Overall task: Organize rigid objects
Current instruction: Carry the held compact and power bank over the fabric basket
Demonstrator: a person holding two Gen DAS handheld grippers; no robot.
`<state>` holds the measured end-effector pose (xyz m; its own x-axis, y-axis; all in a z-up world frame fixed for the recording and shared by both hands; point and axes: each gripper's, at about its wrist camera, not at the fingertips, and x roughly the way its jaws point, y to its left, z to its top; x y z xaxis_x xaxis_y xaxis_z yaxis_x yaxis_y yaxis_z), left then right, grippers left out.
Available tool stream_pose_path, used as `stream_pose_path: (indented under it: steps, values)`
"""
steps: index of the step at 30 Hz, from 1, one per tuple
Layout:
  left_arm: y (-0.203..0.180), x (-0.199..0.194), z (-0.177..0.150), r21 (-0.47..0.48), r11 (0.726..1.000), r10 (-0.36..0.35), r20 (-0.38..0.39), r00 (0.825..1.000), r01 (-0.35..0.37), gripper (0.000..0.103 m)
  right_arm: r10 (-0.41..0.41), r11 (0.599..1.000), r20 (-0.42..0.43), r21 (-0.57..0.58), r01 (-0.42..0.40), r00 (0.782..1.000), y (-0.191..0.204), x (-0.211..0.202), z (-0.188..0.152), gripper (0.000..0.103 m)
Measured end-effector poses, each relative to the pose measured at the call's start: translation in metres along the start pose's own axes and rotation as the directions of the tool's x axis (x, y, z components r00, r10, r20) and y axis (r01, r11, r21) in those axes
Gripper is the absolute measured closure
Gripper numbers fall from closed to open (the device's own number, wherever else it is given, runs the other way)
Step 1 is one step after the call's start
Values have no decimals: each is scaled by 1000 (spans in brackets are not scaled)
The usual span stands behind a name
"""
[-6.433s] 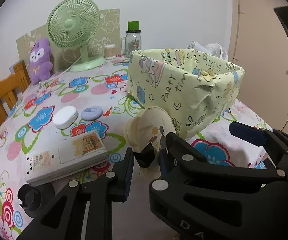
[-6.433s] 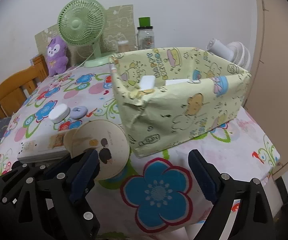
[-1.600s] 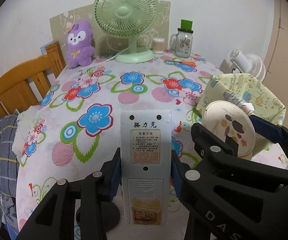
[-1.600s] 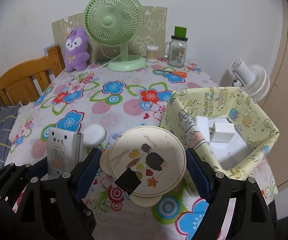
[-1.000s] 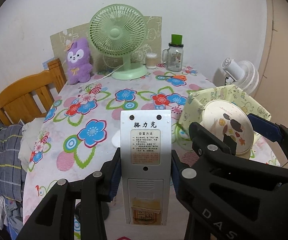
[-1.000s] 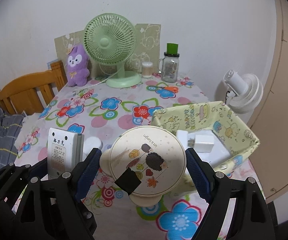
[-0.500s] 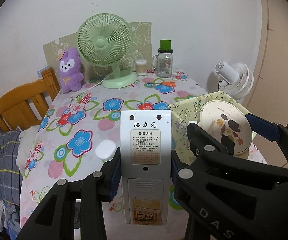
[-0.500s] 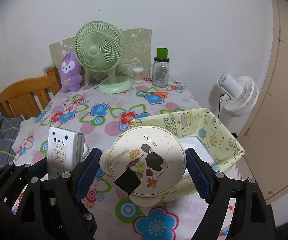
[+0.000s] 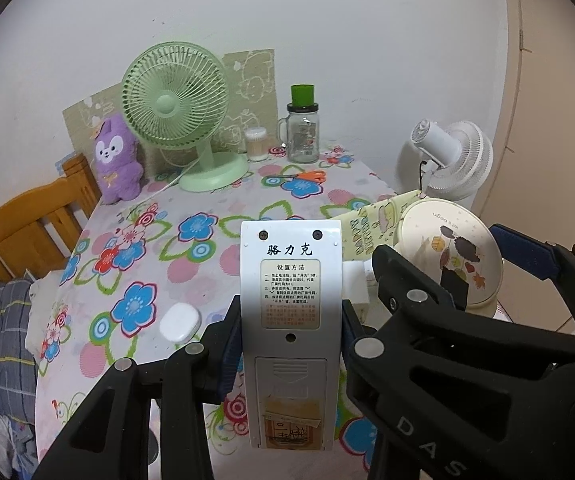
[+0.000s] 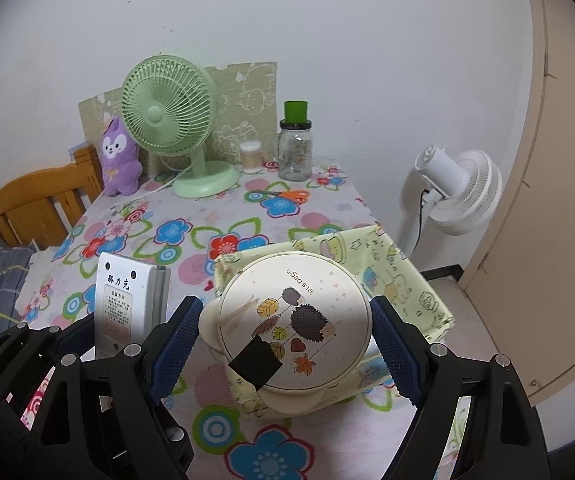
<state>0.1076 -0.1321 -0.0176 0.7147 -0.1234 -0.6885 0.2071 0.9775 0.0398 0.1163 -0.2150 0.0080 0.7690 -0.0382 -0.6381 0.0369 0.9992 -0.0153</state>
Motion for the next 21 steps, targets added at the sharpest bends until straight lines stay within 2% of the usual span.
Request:
stream_pose_path:
  steps: [21]
  values:
    - [-48,24,31,86,994,-68,7,998,67,58,-70,996,4,63,69,998,-54,14,18,17]
